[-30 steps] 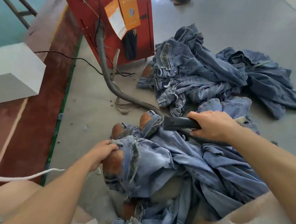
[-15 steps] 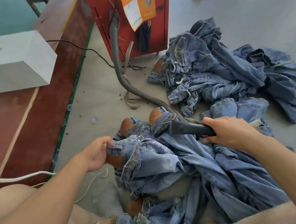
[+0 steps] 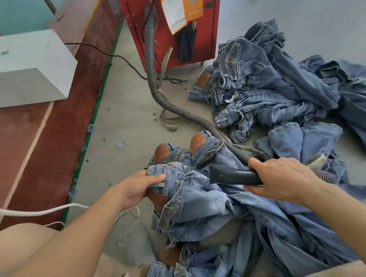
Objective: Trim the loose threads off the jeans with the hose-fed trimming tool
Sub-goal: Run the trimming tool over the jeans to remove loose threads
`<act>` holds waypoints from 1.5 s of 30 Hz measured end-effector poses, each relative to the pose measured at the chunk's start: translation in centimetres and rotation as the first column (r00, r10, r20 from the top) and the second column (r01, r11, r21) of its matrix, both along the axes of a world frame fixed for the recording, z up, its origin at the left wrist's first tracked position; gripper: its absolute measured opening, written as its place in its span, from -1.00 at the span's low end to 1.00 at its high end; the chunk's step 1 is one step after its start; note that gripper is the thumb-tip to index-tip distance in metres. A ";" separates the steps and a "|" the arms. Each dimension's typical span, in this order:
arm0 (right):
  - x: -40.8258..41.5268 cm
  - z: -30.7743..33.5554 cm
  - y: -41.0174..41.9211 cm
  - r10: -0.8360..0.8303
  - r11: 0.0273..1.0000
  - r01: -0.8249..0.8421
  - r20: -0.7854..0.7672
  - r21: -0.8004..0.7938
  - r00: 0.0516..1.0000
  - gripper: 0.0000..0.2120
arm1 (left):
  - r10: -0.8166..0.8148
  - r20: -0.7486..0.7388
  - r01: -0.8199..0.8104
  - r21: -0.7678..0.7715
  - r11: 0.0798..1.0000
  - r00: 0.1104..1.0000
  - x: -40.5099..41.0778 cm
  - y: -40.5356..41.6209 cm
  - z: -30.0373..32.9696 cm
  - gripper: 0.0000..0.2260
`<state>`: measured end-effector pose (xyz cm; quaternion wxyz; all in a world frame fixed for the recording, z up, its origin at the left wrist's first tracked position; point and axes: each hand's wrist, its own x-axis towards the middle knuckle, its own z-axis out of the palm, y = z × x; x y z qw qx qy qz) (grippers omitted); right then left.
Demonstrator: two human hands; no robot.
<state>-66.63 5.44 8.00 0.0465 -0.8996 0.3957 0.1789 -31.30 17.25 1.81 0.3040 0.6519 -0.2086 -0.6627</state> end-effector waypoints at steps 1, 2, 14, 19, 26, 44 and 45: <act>0.2 0.2 0.0 -0.018 1.000 0.017 0.020 0.004 1.000 -0.53 | -0.028 -0.009 0.027 -0.010 1.000 1.000 -0.4 0.0 0.3 -0.74; 0.5 0.3 0.0 -0.040 0.999 0.039 0.048 0.012 0.998 -0.52 | -0.053 -0.050 0.052 -0.015 0.999 0.997 -0.7 -0.1 0.6 -0.74; 1.4 2.8 1.1 -0.184 0.983 0.179 0.276 0.041 0.944 -0.60 | -0.094 -0.101 0.084 -0.093 0.992 0.990 -3.5 -0.1 1.9 -0.73; 0.8 3.4 1.0 -0.149 0.988 0.131 0.249 0.088 0.957 -0.60 | -0.287 0.309 0.385 -0.331 0.861 0.907 -4.5 0.9 1.9 -0.48; 2.6 3.5 1.6 -0.152 0.962 0.062 0.335 0.267 0.930 -0.64 | -0.360 0.835 0.836 -0.196 0.513 0.417 -5.1 0.8 0.4 -0.74; 1.3 4.5 -1.6 -0.367 0.891 0.197 0.394 0.410 0.842 -0.84 | -0.042 0.998 0.970 -0.039 0.241 0.050 -6.3 0.6 0.8 -0.62; 0.8 4.7 -2.0 -0.402 0.876 0.224 0.391 0.427 0.828 -0.86 | -0.051 0.998 0.969 -0.013 0.248 0.027 -6.3 0.5 0.8 -0.60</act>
